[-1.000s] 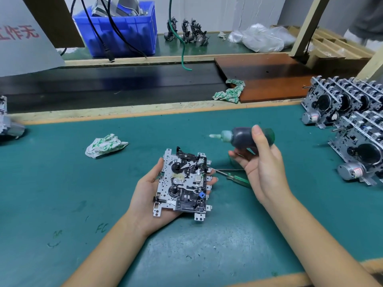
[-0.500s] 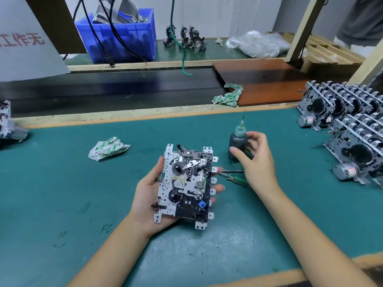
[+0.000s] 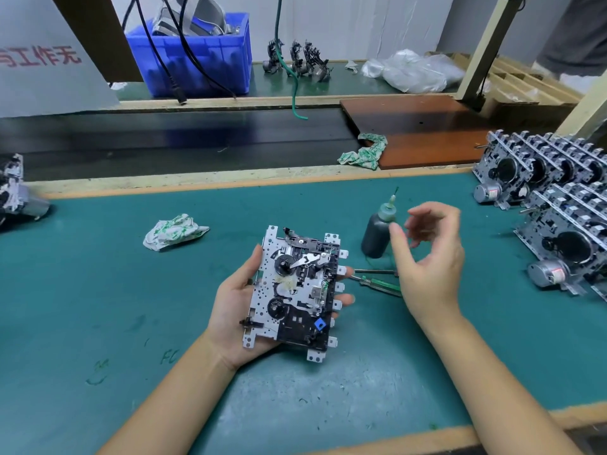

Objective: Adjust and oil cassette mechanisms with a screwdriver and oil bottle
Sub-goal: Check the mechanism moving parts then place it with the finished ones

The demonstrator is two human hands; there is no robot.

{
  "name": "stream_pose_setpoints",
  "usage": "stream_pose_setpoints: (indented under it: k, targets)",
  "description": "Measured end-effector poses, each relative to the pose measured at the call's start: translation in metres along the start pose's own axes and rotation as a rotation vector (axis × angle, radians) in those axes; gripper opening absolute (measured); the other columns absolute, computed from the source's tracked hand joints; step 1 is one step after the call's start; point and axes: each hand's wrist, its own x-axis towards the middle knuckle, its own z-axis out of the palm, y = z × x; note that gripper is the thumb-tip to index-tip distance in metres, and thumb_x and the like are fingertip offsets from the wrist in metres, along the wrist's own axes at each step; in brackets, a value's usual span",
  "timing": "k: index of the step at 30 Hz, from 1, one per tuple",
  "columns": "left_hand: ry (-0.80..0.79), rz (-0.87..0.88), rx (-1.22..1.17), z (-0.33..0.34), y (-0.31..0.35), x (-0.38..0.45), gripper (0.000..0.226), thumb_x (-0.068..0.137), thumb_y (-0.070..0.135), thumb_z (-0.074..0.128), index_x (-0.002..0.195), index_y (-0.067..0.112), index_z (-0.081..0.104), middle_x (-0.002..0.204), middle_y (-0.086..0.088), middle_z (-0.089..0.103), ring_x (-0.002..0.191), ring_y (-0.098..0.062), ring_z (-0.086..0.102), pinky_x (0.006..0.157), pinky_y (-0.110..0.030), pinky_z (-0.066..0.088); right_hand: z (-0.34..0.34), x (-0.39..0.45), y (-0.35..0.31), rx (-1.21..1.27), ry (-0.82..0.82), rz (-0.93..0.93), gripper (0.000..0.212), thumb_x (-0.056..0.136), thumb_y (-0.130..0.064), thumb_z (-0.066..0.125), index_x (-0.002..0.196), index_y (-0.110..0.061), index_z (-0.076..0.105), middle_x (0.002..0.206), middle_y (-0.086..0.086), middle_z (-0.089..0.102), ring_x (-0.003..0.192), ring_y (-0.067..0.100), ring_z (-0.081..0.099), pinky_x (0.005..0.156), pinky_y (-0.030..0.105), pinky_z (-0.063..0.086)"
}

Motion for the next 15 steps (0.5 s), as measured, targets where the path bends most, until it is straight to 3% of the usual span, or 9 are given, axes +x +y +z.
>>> stream_pose_setpoints:
  k: [3,7,10,12,15]
  targets:
    - [0.039,-0.011,0.016,-0.001,0.001,0.001,0.064,0.093,0.052,0.041,0.132,0.003,0.054,0.137,-0.025,0.048,0.122,-0.047,0.049,0.104,-0.056,0.037,-0.008,-0.004,-0.006,-0.044,-0.335,-0.120,0.032,0.080,-0.006,0.058,0.106,-0.023,0.055,0.083,-0.009,0.057,0.070,0.007,0.053,0.063,0.027,0.047]
    - [0.233,-0.079,0.125,-0.001,0.004,0.003,0.054,0.088,0.050,0.047,0.116,0.009,0.068,0.127,-0.018,0.060,0.114,-0.035,0.060,0.096,-0.049,0.048,-0.019,-0.012,-0.010,-0.321,-0.736,-0.297,0.051,0.077,-0.023,0.057,0.127,-0.021,0.054,0.106,-0.007,0.063,0.095,0.013,0.059,0.077,0.026,0.049]
    - [0.293,-0.213,0.206,0.003,0.009,0.006,0.057,0.085,0.050,0.047,0.115,0.006,0.068,0.126,-0.022,0.060,0.111,-0.037,0.061,0.099,-0.050,0.046,-0.030,-0.018,-0.008,-0.442,-0.826,-0.296,0.058,0.073,-0.033,0.068,0.127,-0.016,0.057,0.102,-0.003,0.066,0.094,0.019,0.062,0.077,0.025,0.045]
    - [0.301,-0.307,0.273,0.007,0.013,0.008,0.065,0.084,0.052,0.049,0.124,0.004,0.061,0.128,-0.027,0.056,0.111,-0.040,0.059,0.103,-0.052,0.041,-0.034,-0.019,-0.005,-0.492,-0.841,-0.309,0.058,0.070,-0.038,0.073,0.121,-0.013,0.061,0.096,-0.002,0.067,0.088,0.020,0.062,0.075,0.024,0.041]
    - [0.309,-0.388,0.465,0.012,0.021,0.011,0.058,0.078,0.058,0.054,0.113,0.016,0.071,0.119,-0.013,0.066,0.107,-0.027,0.065,0.090,-0.038,0.053,-0.034,-0.019,-0.003,-0.545,-0.890,-0.429,0.042,0.068,-0.041,0.076,0.095,-0.010,0.067,0.085,0.000,0.064,0.077,0.023,0.060,0.067,0.033,0.051]
